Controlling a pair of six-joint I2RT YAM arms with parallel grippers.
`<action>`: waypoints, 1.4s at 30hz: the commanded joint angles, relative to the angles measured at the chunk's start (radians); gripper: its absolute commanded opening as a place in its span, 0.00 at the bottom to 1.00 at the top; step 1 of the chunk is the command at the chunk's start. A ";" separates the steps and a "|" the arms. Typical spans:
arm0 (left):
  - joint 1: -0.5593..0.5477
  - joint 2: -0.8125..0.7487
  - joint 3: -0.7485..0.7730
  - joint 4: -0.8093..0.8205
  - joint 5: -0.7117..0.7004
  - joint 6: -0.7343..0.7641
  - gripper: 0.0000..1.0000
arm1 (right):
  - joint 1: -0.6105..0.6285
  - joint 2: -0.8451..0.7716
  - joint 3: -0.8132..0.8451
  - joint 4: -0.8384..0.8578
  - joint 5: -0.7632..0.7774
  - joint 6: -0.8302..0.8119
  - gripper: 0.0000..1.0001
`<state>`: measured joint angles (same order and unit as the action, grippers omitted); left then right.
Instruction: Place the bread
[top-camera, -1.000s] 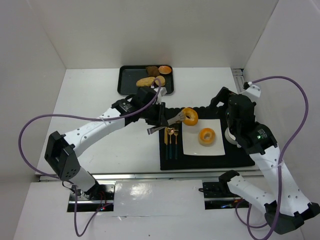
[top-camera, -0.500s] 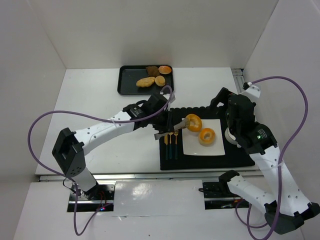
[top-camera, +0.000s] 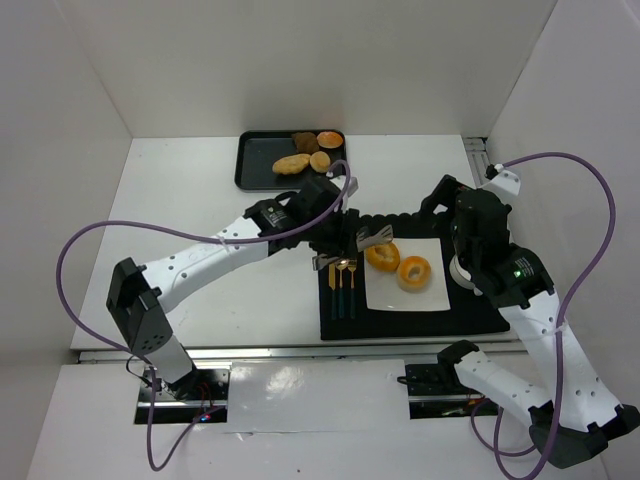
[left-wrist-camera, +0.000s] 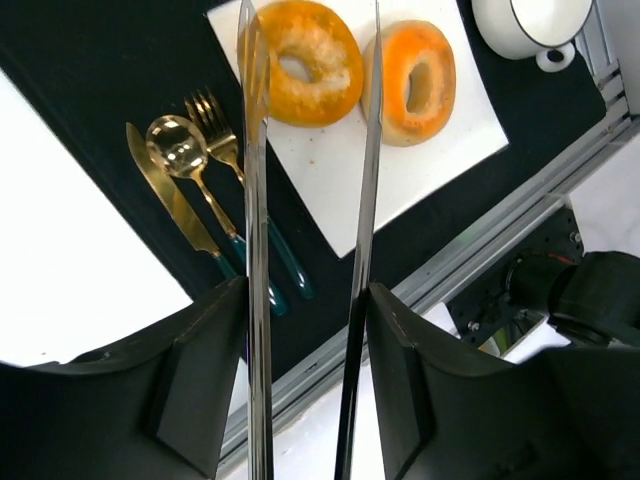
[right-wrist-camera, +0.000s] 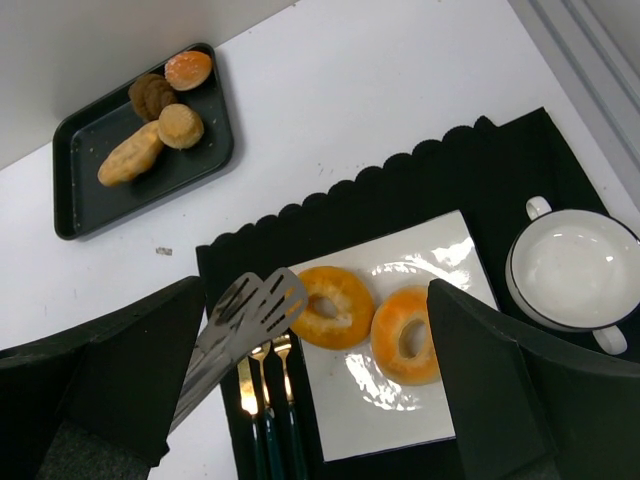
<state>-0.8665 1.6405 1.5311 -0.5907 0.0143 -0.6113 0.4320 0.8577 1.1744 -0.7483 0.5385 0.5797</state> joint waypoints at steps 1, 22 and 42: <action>0.026 -0.044 0.057 -0.038 -0.053 0.033 0.62 | 0.001 -0.002 0.021 -0.002 0.011 0.006 0.99; 0.337 -0.119 -0.388 0.141 -0.373 0.018 0.57 | 0.001 0.027 -0.035 0.052 -0.046 -0.003 0.99; 0.394 -0.301 -0.222 -0.003 -0.199 0.019 1.00 | -0.009 0.406 -0.070 0.161 -0.107 -0.009 0.99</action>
<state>-0.4763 1.4445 1.3045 -0.5606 -0.2379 -0.5823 0.4274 1.2163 1.0580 -0.6273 0.4274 0.5678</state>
